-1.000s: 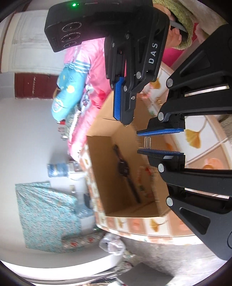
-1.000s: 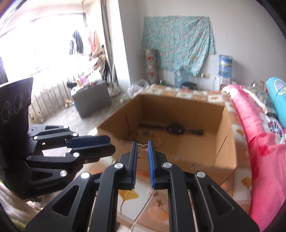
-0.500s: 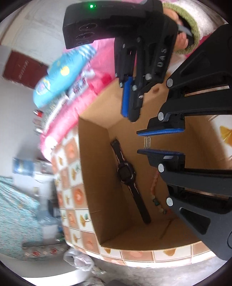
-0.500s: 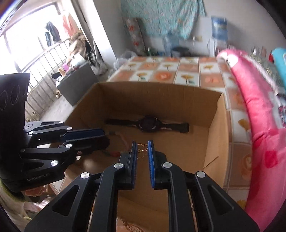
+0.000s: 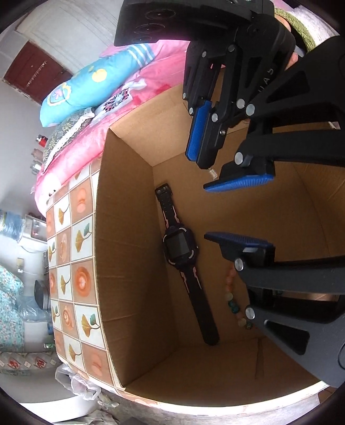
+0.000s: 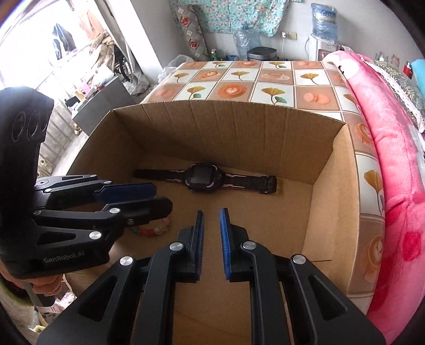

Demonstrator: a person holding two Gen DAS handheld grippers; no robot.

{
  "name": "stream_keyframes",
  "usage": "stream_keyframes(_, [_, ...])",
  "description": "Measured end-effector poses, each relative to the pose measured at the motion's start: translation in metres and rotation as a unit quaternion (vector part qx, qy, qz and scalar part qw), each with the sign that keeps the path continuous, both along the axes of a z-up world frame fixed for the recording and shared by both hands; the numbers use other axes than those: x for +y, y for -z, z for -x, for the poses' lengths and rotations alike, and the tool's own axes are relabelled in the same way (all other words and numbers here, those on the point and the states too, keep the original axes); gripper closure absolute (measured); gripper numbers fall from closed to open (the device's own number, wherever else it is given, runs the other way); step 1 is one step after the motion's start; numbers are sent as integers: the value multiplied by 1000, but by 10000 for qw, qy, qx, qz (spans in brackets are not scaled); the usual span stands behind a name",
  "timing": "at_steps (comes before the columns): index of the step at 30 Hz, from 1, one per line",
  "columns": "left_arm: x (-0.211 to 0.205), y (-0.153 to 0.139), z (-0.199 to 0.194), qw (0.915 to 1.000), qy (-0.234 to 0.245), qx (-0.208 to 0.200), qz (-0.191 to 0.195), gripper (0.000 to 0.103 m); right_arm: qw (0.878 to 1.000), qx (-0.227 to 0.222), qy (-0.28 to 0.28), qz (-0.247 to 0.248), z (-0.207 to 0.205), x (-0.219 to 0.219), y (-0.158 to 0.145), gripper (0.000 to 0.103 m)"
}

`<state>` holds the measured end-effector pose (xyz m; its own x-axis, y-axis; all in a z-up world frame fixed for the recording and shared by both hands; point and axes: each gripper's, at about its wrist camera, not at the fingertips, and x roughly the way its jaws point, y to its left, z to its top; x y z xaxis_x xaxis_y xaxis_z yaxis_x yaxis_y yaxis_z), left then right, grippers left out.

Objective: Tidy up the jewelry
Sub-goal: 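Move both grippers back over the remaining gold charms on the table, then close the right gripper on the gold filigree charm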

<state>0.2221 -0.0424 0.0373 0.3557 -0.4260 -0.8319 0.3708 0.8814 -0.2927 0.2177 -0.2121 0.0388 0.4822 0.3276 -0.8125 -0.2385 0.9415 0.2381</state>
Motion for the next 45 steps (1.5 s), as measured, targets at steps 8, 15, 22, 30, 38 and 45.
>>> stream_keyframes(8, [5,-16,14,9994,-80,-327,35,74,9989,-230,226,-339,13,-18,-22,90])
stream_keyframes(15, [22,-54,50,9944,-80,-1009,302,73,9938,-758,313,-748,52,-31,-59,90])
stream_keyframes(22, [54,-78,129,9823,151,-1784,543,73,9851,-1342,130,-1069,131,-37,-80,90])
stream_keyframes(30, [75,-55,207,9785,416,-1976,418,68,9894,-1064,1,-988,200,-25,-37,90])
stream_keyframes(38, [63,22,210,9923,129,-1227,-117,68,9977,-206,155,-632,211,2,37,90])
stream_keyframes(45, [49,53,203,9927,220,-1066,-519,68,9997,-237,8,19,199,29,62,90])
